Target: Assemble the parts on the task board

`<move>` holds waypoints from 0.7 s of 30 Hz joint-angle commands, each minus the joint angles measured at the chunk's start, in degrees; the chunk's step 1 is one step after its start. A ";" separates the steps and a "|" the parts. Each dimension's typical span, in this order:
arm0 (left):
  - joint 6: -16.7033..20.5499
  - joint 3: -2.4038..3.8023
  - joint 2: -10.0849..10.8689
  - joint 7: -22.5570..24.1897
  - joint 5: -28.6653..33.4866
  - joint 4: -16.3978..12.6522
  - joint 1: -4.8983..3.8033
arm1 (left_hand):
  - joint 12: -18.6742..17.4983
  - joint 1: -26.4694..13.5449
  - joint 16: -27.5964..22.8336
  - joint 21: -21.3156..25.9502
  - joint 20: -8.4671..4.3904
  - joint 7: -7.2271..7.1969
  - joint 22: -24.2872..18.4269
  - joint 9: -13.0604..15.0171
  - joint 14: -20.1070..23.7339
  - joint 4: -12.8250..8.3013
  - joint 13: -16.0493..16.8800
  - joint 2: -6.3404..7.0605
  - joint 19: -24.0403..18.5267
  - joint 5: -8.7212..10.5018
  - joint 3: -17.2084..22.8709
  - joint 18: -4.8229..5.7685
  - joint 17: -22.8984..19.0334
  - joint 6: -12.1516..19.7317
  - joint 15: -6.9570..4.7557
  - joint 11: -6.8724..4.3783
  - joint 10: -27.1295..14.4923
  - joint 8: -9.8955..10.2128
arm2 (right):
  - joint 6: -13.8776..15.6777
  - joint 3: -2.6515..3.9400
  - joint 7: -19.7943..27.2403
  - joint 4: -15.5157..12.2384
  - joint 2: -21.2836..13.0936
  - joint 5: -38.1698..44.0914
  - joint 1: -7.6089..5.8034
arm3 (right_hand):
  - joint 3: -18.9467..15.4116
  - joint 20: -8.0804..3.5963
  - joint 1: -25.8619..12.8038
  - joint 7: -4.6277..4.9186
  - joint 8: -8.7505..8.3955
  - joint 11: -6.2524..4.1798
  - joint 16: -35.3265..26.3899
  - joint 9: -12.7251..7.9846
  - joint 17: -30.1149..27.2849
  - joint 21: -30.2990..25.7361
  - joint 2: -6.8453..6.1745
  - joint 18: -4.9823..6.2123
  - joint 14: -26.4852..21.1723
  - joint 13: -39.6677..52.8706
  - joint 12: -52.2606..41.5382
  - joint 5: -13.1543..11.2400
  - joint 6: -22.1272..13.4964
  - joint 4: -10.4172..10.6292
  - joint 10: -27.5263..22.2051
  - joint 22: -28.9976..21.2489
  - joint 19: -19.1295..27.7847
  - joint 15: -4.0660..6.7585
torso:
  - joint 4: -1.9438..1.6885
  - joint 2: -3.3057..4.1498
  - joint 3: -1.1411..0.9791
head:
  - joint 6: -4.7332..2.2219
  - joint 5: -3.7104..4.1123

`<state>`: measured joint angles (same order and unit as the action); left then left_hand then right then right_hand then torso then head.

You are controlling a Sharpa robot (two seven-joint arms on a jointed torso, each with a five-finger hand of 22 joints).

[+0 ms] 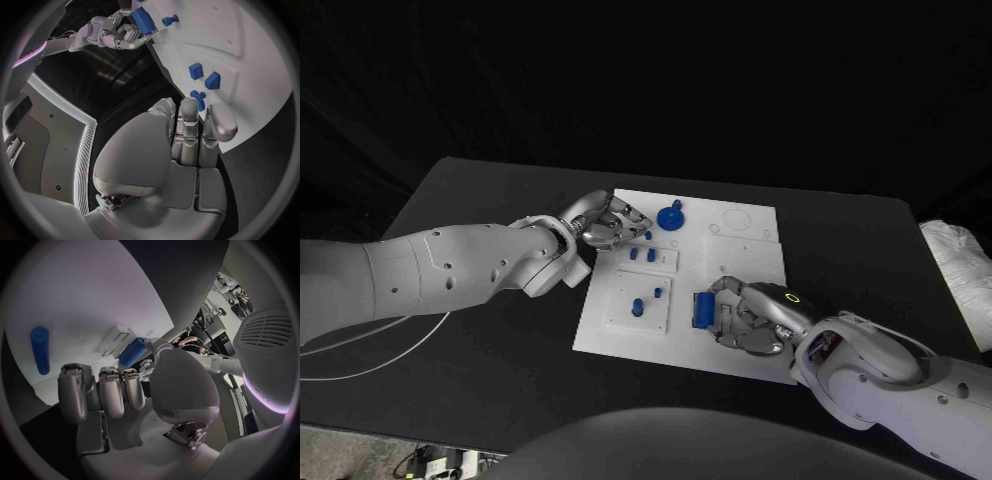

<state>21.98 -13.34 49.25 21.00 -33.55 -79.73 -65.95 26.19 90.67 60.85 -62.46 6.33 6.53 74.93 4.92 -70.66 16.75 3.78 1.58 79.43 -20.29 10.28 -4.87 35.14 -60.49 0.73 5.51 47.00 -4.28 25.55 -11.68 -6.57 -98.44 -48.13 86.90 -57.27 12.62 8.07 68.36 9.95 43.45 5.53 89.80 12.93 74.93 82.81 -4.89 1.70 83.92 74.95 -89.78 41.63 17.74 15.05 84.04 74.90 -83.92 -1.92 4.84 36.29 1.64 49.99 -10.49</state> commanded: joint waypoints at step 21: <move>-1.11 0.04 -0.08 -0.36 0.24 -0.10 0.02 | 0.31 -0.65 0.41 0.36 0.53 0.24 7.92 0.08 0.08 0.05 -0.08 -0.39 -0.04 -0.41 0.24 -0.36 -0.07 0.08 0.45 0.50 0.01 -0.22 | -3.48 -0.09 -1.33 -0.08 0.07 0.96 0.23 | -0.68 -0.74 -1.45 0.10 -23.40 -1.04 0.20 -9.04 15.07 -4.42 -0.11 1.55 6.08 15.05 -0.22 -6.51 -6.47 0.05 5.96 10.76 1.99 0.87 | 0.04 0.02 0.01 | 0.01 -0.16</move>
<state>21.75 -13.34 49.27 20.58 -33.54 -79.72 -65.95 26.19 90.44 61.07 -62.46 6.33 6.53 74.92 4.91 -70.66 16.75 3.78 1.35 79.43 -20.51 10.28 -4.87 35.14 -60.49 0.73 5.51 46.99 -4.28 23.37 -11.76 -7.74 -98.41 -48.08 87.08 -57.10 12.30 7.29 67.16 7.90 20.05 4.74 89.80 3.90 74.92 78.42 -4.89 2.61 83.95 74.93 -89.78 35.28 11.21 15.07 83.93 74.94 -82.25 -1.48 4.88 36.29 1.64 49.99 -10.65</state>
